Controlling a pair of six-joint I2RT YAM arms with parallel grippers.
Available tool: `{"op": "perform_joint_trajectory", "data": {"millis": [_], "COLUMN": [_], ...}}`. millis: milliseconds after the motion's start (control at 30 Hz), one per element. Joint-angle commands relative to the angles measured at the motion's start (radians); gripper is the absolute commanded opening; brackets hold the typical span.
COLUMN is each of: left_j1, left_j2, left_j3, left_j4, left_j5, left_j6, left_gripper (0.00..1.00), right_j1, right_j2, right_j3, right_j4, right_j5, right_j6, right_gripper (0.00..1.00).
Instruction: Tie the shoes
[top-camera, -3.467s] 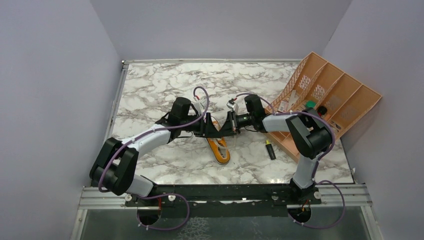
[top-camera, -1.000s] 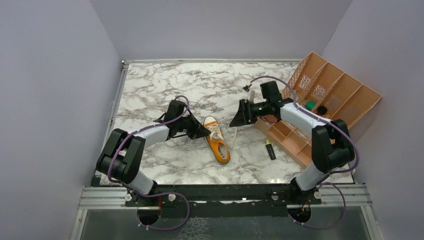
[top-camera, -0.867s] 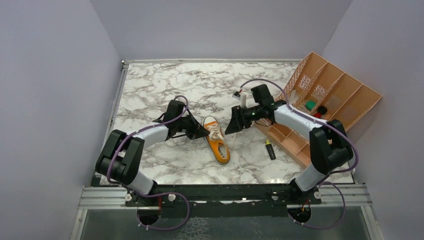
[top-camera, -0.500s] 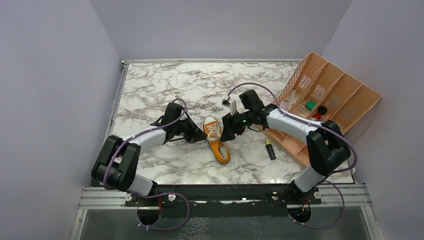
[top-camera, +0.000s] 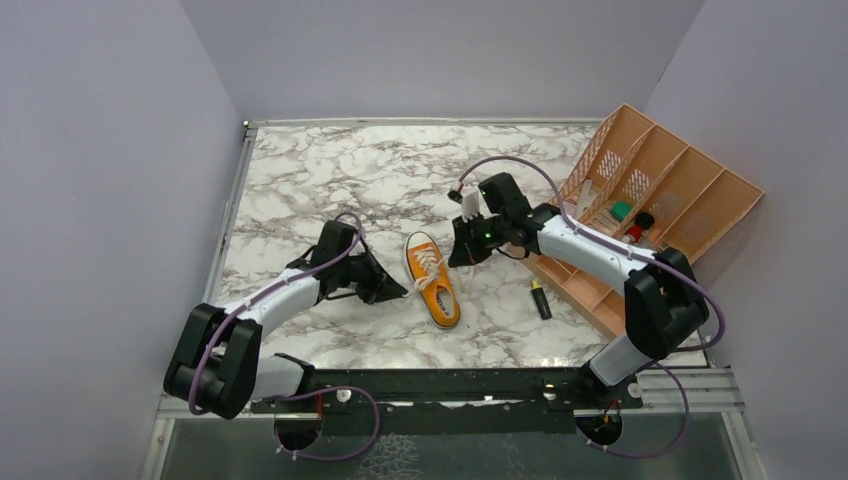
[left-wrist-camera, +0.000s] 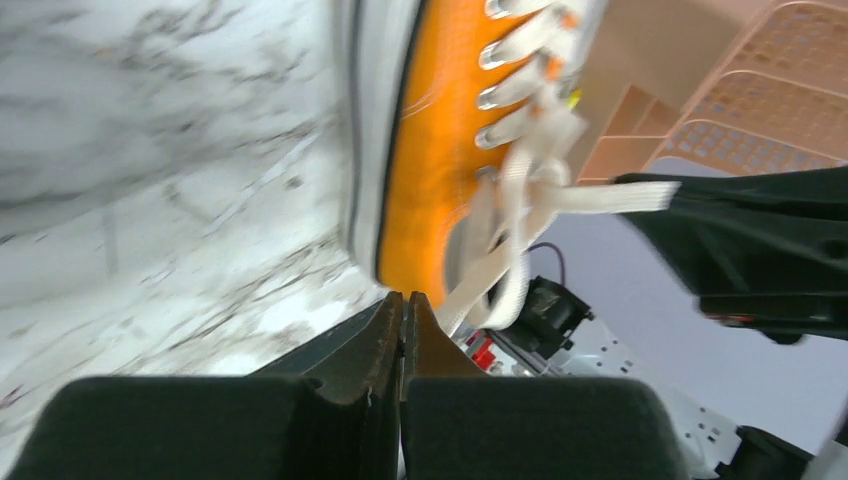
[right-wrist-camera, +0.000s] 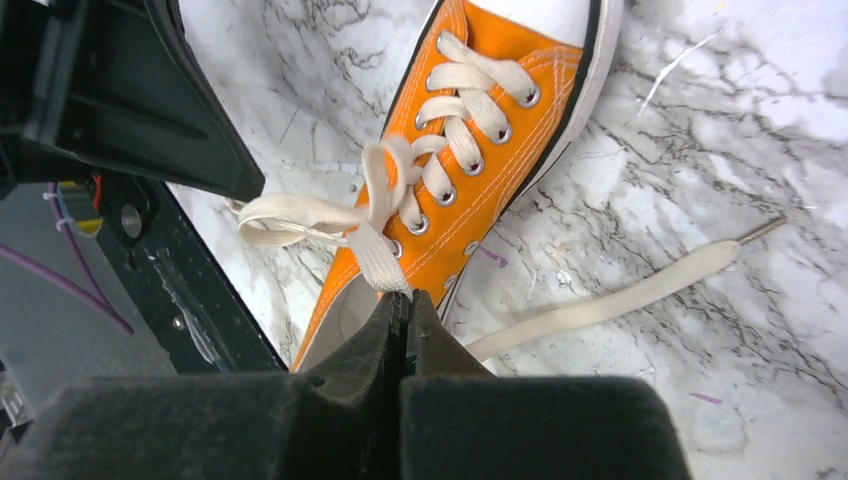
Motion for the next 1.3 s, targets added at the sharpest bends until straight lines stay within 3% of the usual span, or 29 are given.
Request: {"op": "perform_joint_trajectory", "data": {"millis": [0,500,767,1067,1267], "left_j1": [0.033,0.166,0.211,0.271,0.271], "left_j2": [-0.09,-0.166,-0.187,-0.255,-0.286], "left_j3": [-0.051,-0.024,0.098,0.237,0.304], "left_j4": [-0.174,-0.455,-0.585,-0.76,-0.735], "left_j5": [-0.035,-0.111,-0.257,-0.386,-0.363], "left_j6": [0.075,0.271,0.369,0.431,0.446], "left_gripper": [0.0,0.0,0.0,0.0,0.0], "right_j1": [-0.005,-0.084,-0.089,-0.109,-0.12], "right_j2": [-0.06,-0.127,-0.111,-0.108,-0.087], "right_j3": [0.05,0.093,0.067,0.089,0.114], "right_j4": [-0.066,-0.127,-0.128,-0.182,-0.23], "right_j5": [0.106,0.186,0.069,0.144,0.066], "right_j6": [0.037,0.047,0.035,-0.01,-0.113], "right_gripper": [0.01,0.01,0.01,0.01,0.01]}}
